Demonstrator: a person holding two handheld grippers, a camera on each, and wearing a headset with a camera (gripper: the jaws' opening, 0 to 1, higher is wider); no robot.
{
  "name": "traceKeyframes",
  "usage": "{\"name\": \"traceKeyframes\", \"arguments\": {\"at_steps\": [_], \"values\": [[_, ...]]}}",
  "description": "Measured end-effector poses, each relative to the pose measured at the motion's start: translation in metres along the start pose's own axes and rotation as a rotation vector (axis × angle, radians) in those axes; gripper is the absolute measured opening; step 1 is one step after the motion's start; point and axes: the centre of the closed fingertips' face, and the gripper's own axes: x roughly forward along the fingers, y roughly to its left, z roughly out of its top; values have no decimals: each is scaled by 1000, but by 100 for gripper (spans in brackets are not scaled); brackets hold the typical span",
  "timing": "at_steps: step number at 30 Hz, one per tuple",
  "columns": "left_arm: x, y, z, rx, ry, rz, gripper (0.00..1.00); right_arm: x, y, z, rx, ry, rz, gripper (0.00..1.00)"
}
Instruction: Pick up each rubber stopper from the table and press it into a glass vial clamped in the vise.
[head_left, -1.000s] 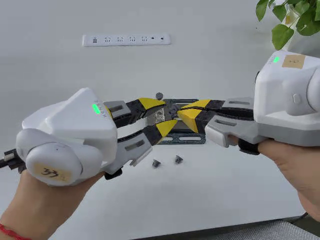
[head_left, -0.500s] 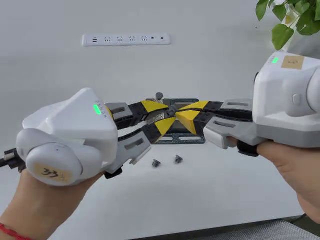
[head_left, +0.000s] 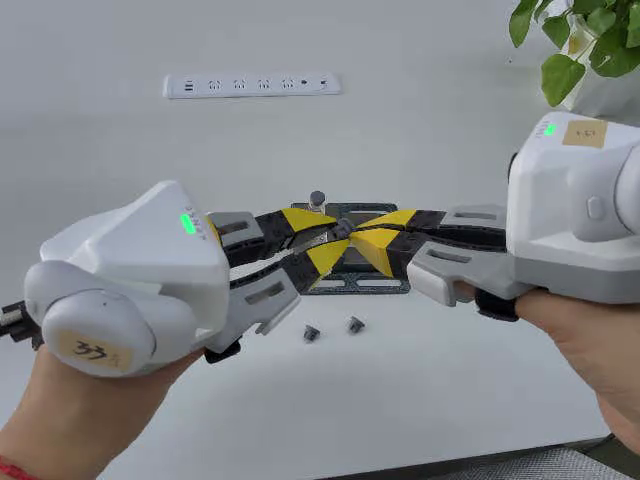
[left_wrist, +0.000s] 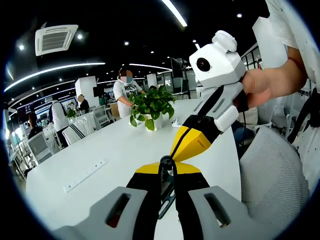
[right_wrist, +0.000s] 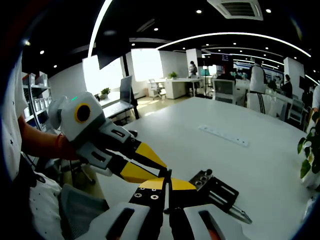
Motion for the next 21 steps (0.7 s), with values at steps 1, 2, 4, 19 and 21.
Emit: {"name": "traceKeyframes", "arguments": {"at_steps": [1, 2, 4, 19, 21], "values": [[0, 0, 0, -5, -2, -1, 5, 0, 0, 0, -1, -1, 2, 0], [0, 1, 0, -9, -3, -3, 5, 0, 0, 0, -2, -3, 4, 0], [-1, 1, 1, -15, -7, -6, 5, 0, 0, 1, -5, -6, 7, 0], [-18, 6, 19, -196, -116, -89, 4, -25, 7, 29, -30, -82, 144, 8], [-23, 4, 28, -248, -159, -136, 4, -32, 15, 40, -41, -118, 207, 7]]}}
